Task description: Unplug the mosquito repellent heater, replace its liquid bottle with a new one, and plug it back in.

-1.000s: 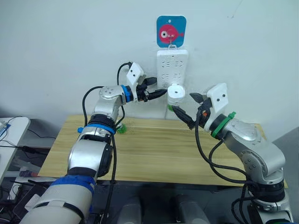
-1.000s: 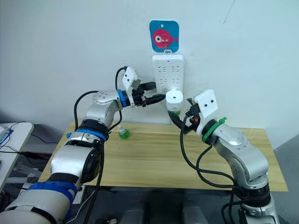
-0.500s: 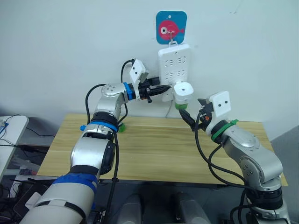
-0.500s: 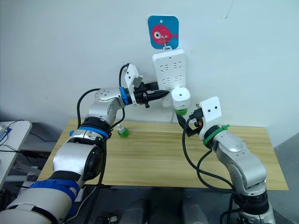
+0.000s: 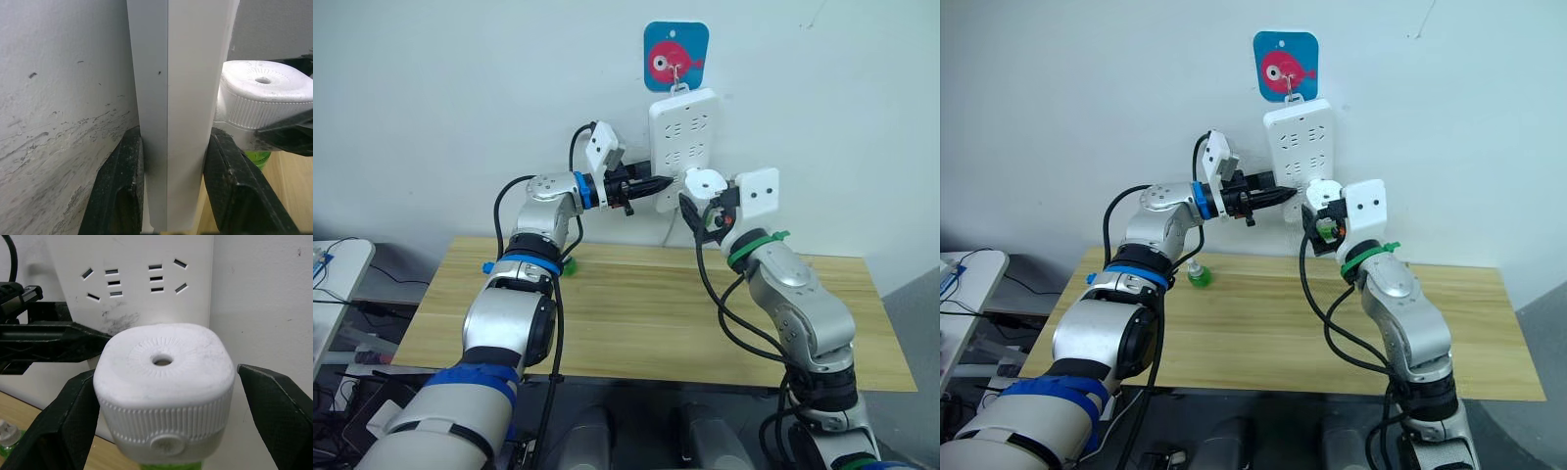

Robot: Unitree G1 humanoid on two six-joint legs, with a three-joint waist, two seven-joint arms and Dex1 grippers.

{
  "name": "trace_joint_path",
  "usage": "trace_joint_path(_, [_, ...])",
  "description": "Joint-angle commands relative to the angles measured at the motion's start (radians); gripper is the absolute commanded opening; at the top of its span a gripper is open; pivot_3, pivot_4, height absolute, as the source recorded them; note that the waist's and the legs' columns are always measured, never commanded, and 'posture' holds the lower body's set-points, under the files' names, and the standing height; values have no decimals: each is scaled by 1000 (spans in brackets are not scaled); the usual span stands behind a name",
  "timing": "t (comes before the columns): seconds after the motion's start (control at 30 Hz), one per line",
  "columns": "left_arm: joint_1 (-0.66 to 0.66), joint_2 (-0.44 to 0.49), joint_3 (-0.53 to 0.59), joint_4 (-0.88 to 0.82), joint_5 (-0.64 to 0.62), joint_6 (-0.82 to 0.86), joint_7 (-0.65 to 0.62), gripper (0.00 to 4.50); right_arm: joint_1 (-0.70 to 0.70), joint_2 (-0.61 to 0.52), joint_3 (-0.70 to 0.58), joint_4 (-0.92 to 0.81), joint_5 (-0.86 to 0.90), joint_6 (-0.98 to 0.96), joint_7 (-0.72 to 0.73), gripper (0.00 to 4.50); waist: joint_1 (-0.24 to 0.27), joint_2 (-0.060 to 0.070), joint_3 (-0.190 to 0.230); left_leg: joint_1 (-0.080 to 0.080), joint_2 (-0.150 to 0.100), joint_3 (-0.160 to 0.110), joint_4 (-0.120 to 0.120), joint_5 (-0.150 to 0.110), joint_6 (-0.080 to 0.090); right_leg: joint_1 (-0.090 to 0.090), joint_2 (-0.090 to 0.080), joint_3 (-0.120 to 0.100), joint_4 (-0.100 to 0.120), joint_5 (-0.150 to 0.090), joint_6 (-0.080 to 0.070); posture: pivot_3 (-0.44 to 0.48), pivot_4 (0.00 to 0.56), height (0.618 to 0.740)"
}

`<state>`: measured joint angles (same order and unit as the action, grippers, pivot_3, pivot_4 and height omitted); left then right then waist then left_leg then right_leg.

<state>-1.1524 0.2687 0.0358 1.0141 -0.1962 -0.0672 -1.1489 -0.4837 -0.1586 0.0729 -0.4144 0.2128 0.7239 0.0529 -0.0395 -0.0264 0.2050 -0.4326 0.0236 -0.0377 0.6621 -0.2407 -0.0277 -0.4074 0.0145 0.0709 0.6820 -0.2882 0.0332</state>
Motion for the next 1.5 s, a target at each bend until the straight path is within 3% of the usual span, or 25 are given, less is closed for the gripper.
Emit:
trace_joint_path(0.03, [-13, -8, -3, -49, 3, -8, 4, 1310, -15, -13, -12, -8, -7, -51, 36, 4316, 0, 0, 0, 0, 0, 0, 0, 0, 0, 0, 0, 0, 0, 0, 0, -63, 209, 740])
trace_joint_path(0.13, [-7, -7, -4, -57, 4, -8, 4, 1310, -2, -23, -11, -21, 2, -61, 67, 3698, 0, 0, 0, 0, 0, 0, 0, 0, 0, 0, 0, 0, 0, 0, 0, -62, 210, 740])
trace_joint_path(0.2, [-7, -7, -4, -57, 5, -8, 6, 1310, 6, -26, -12, -38, 7, -55, 79, 3031, 1, 0, 0, 0, 0, 0, 0, 0, 0, 0, 0, 0, 0, 0, 0, -62, 210, 740])
trace_joint_path(0.63, [-1, 5, -6, -49, 26, -19, 48, 1310, 124, -103, -68, -292, 64, 96, 118, 2986, 4, 1, 1, -1, -1, -5, -1, 0, 0, 0, -2, -3, -1, 0, 0, -60, 208, 740])
trace_joint_path(0.83, [18, 16, -4, -68, 32, -17, 79, 1310, 128, -127, -76, -273, 53, 96, 122, 2986, -5, 1, 1, 0, -1, -5, 1, 2, -1, 1, -1, -2, 2, 1, -1, -59, 205, 740])
trace_joint_path(1.03, [73, 59, 11, -151, 17, 25, 107, 3232, 132, -112, -93, -223, 52, 59, 120, 2986, -12, 1, 1, 1, -1, -4, 1, 3, -1, 0, 0, -2, 6, 1, -1, -37, 202, 740])
trace_joint_path(1.17, [191, 104, 26, -349, -11, 114, 142, 4486, 137, -121, -120, -211, 63, 54, 133, 2986, -13, 1, 1, 1, 0, -7, 0, 3, -1, -1, 0, -3, 7, 0, -2, -27, 202, 740])
trace_joint_path(1.3, [372, 126, 17, -662, -48, 236, 182, 4486, 125, -76, -204, -194, 132, 100, 115, 2986, -14, 3, 2, 1, 1, -8, 0, 3, -1, -1, -1, -2, 9, 0, -2, -14, 207, 740])
trace_joint_path(1.5, [700, 44, -44, -1145, -29, 229, 354, 4486, 14, 99, -519, -121, 412, 299, -31, 2986, -3, 5, 5, 2, 1, -10, 0, 6, -7, -1, -5, -2, 13, 0, -3, 9, 224, 740])
